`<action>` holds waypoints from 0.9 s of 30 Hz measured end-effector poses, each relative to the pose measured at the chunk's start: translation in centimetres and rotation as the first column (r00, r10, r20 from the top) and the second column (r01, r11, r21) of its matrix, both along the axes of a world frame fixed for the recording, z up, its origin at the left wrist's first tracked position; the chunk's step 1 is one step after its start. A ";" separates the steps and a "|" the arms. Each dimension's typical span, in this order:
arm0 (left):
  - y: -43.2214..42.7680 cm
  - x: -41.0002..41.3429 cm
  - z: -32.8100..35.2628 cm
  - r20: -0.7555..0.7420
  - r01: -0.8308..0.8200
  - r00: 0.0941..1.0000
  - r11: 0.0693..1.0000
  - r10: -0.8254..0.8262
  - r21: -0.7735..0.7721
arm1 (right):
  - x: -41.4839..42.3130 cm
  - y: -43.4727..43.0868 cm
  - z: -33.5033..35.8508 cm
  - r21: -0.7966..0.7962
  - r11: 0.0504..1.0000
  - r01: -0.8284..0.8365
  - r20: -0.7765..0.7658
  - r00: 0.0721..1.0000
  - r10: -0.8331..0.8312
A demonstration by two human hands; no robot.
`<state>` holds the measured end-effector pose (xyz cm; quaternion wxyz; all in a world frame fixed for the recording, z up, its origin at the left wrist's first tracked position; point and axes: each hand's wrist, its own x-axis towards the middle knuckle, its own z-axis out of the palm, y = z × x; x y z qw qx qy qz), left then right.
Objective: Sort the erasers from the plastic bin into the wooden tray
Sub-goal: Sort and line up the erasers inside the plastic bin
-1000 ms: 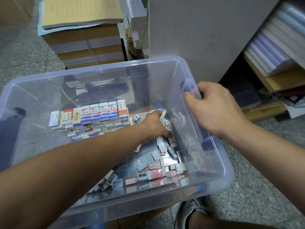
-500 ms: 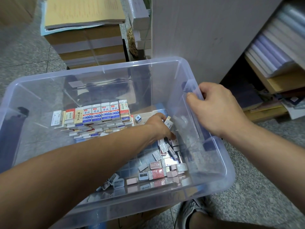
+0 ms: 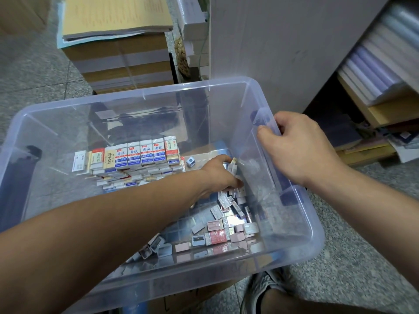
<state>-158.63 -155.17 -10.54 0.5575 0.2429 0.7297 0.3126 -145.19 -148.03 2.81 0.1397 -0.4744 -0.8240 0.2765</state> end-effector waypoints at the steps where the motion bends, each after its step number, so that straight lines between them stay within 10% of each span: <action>1: 0.0 0.1 0.0 0.010 -0.003 1.000 1.000 0.003 0.001 | 0.0 0.0 0.0 -0.002 1.000 0.002 -0.001 1.000 -0.002; 12: -0.7 0.2 0.7 0.039 0.030 0.999 0.999 -0.031 0.031 | -0.1 0.0 0.2 -0.013 1.000 0.022 0.032 0.999 -0.022; 23: -6.3 -4.1 9.7 0.420 -0.153 0.903 0.981 0.089 0.121 | 0.2 -0.4 1.2 -0.022 1.000 0.008 0.170 0.985 -0.004; 27: -11.8 -5.5 13.9 0.425 -0.207 0.896 0.967 0.127 0.147 | -0.2 -1.6 3.1 0.236 0.970 -0.065 0.365 0.931 -0.027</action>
